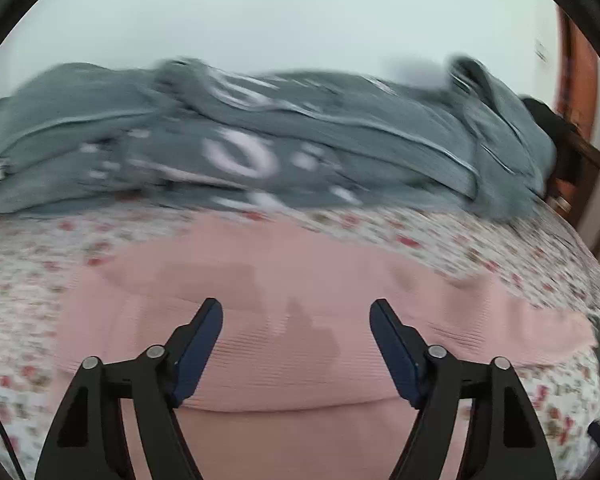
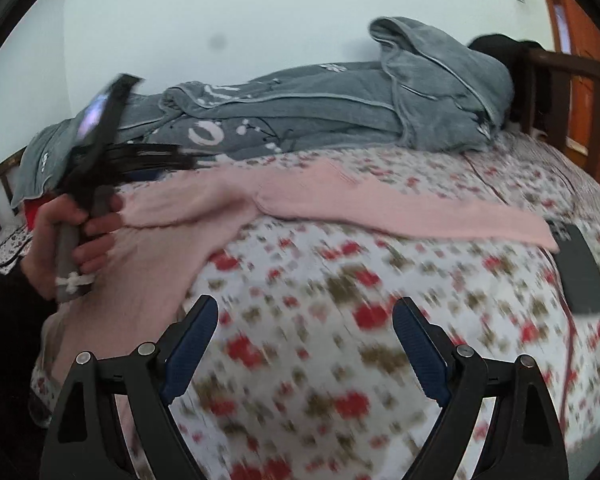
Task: Fold small clothes
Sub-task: 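Lay the held sleeve across the sweater body and open the left gripper, then grasp the other pink sleeve with the right gripper, then fold the held sleeve across the sweater body and open the right gripper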
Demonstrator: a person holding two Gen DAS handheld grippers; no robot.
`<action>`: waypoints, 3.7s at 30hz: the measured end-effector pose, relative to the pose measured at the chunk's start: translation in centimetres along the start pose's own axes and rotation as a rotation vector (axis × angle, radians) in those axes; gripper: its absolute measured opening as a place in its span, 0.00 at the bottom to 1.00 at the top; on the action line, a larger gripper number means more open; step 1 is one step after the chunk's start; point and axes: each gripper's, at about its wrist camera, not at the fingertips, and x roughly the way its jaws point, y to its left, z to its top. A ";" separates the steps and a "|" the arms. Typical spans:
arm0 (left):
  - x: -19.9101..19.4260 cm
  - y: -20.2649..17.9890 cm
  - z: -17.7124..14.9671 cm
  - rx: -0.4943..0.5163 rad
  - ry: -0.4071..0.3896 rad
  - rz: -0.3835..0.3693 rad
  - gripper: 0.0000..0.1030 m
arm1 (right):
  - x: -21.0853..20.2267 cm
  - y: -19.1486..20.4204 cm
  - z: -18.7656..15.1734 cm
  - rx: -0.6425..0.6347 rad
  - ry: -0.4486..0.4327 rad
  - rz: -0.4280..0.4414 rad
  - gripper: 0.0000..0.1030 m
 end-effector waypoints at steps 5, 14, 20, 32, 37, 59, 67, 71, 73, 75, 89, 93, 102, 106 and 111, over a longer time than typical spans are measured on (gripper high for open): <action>-0.5 8.2 -0.5 -0.102 0.018 0.061 0.74 | 3.7 1.8 3.4 0.030 -0.007 0.052 0.83; 0.5 16.9 -2.7 -0.100 -0.024 0.124 0.78 | 13.1 5.6 7.8 0.063 0.123 0.116 0.42; 3.7 18.8 -4.1 -0.174 0.074 0.022 0.78 | 17.3 7.1 8.2 0.072 0.210 0.127 0.40; 2.9 21.4 -4.4 -0.315 0.027 -0.109 0.78 | 17.9 8.0 8.0 -0.005 0.108 0.077 0.07; 2.6 21.2 -4.2 -0.306 0.008 -0.114 0.78 | 16.3 6.5 8.4 0.076 0.018 0.009 0.07; 3.9 17.5 -4.2 -0.144 0.104 -0.071 0.77 | 18.1 7.2 7.8 0.013 0.129 -0.212 0.07; 4.7 17.6 -4.5 -0.142 0.148 -0.044 0.77 | 18.5 6.9 7.7 0.033 0.156 -0.209 0.12; 4.6 17.4 -4.5 -0.131 0.144 -0.031 0.77 | 18.5 7.0 7.7 0.032 0.156 -0.211 0.13; 4.5 17.3 -4.4 -0.126 0.139 -0.027 0.77 | 18.4 7.0 7.8 0.034 0.153 -0.209 0.13; 4.3 17.2 -4.4 -0.117 0.127 -0.021 0.77 | 18.3 7.0 7.8 0.038 0.145 -0.207 0.13; 2.3 16.8 -4.1 -0.079 0.013 0.022 0.77 | 17.2 8.1 7.9 0.004 0.091 -0.164 0.14; 2.7 16.6 -4.1 -0.074 0.026 0.025 0.76 | 17.6 7.5 7.8 0.032 0.117 -0.164 0.14; 3.1 16.8 -4.2 -0.087 0.047 0.014 0.76 | 18.2 7.7 7.6 0.005 0.156 -0.191 0.19; 3.0 16.9 -4.2 -0.090 0.044 0.010 0.76 | 18.4 7.6 7.7 0.007 0.171 -0.168 0.42; 2.6 16.7 -4.1 -0.080 0.019 -0.003 0.76 | 18.3 7.7 7.7 0.015 0.163 -0.146 0.48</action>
